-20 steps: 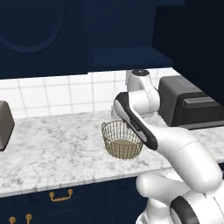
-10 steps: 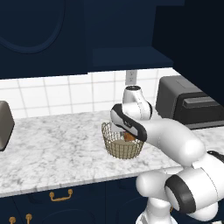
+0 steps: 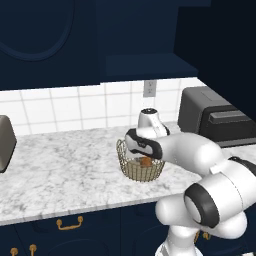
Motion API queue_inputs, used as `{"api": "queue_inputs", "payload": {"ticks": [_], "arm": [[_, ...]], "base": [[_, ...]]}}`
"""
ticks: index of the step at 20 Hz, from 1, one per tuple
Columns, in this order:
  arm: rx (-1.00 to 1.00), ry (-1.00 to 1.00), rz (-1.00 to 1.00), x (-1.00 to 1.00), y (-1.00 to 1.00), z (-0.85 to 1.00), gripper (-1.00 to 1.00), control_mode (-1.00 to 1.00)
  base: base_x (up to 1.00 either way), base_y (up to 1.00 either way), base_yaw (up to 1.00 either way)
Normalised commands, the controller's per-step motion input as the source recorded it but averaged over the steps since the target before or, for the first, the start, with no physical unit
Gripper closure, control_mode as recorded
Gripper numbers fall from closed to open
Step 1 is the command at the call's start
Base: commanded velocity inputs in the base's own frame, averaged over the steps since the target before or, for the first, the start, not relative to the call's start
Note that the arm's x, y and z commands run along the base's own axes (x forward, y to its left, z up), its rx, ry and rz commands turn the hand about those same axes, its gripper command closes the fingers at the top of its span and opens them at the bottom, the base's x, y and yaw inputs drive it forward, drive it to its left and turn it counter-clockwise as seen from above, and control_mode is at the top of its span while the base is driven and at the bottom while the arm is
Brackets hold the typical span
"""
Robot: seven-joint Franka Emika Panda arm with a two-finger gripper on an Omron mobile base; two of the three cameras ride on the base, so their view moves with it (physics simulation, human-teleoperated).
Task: Open the cabinet, pick up the bread from the cabinet and place it in the basket. Then move the basket to the dining counter.
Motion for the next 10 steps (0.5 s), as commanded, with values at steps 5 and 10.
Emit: {"api": "queue_inputs", "payload": {"ticks": [5,10], "arm": [[0.0,-0.01,0.0,0.06,0.0,-0.11,-1.0,-1.0],[0.0,0.0,0.0,0.0,0.0,0.27,-1.0,-1.0]], "base": [[0.0,0.0,0.0],[0.0,0.0,0.0]]}}
